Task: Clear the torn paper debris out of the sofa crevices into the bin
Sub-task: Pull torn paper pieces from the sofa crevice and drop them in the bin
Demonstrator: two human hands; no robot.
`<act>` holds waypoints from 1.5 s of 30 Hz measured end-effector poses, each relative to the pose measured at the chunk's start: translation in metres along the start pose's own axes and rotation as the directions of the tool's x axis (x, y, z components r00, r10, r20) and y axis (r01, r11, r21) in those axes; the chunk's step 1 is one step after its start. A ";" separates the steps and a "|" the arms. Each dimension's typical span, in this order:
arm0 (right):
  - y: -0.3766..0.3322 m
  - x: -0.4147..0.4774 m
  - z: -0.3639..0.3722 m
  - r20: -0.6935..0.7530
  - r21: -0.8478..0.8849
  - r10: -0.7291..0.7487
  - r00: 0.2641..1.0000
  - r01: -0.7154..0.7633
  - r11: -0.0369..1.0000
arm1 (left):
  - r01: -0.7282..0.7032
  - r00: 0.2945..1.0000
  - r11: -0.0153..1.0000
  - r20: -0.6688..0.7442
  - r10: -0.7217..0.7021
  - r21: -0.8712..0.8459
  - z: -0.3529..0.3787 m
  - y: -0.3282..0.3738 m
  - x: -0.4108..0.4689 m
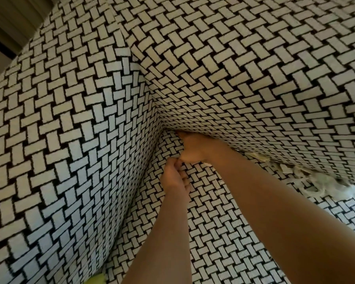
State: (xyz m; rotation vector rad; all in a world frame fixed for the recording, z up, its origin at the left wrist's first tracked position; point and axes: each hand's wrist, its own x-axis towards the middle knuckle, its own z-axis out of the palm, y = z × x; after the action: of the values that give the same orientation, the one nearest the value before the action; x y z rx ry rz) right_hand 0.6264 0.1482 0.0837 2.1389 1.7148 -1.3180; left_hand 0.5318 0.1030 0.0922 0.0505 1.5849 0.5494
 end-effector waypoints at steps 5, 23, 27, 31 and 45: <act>0.004 -0.013 0.001 -0.015 -0.163 0.129 0.992 -0.130 0.978 | -0.034 0.999 0.999 0.038 0.034 -0.001 -0.001 -0.004 -0.003; 0.040 -0.079 0.014 -0.166 -0.536 0.280 0.945 -0.325 0.779 | -0.169 0.985 0.978 0.045 0.164 0.121 -0.001 -0.011 0.000; 0.045 -0.091 0.034 -0.306 -0.432 0.261 0.915 -0.378 0.819 | -0.196 0.981 0.968 0.045 0.191 0.155 -0.001 -0.011 -0.003; 0.061 -0.105 0.050 -0.407 -0.224 0.211 0.889 -0.321 0.920 | -0.216 0.976 0.961 0.030 0.214 0.175 0.001 -0.013 -0.004; 0.077 -0.093 0.070 -0.665 0.242 0.453 0.594 -0.402 0.883 | -0.505 0.835 0.601 0.175 0.521 0.620 0.026 -0.033 -0.017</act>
State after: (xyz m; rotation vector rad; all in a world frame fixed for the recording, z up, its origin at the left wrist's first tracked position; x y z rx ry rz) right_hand 0.6528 0.0119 0.0702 3.0957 1.1300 -0.4171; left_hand 0.5676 0.0764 0.0958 1.0769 1.7168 0.4071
